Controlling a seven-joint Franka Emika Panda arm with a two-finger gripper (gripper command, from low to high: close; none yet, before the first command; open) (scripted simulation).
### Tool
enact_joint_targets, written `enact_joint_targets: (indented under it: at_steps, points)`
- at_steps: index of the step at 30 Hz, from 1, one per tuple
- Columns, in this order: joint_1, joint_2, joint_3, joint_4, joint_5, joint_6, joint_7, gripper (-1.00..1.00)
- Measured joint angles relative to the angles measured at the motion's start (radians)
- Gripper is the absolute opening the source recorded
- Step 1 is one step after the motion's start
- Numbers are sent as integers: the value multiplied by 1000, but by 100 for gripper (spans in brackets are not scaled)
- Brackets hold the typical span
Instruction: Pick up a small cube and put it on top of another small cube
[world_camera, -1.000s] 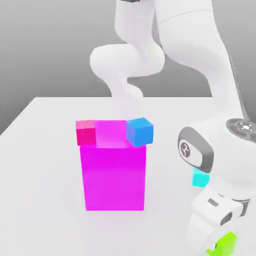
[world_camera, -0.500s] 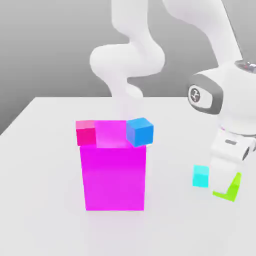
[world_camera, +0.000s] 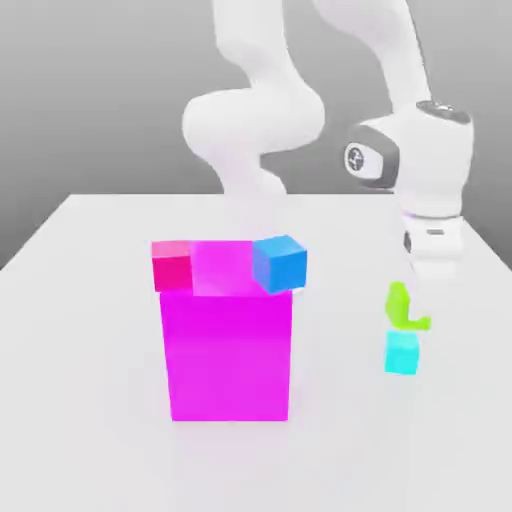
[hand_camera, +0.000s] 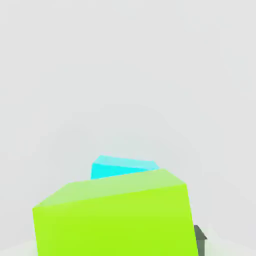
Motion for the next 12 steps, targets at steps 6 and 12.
enact_joint_targets:
  at_steps: [6, 12]
  points:
    - [-23, 38, -4, 1, -47, 35, 32, 100]
    - [41, -76, -24, -2, 58, -71, -40, 100]
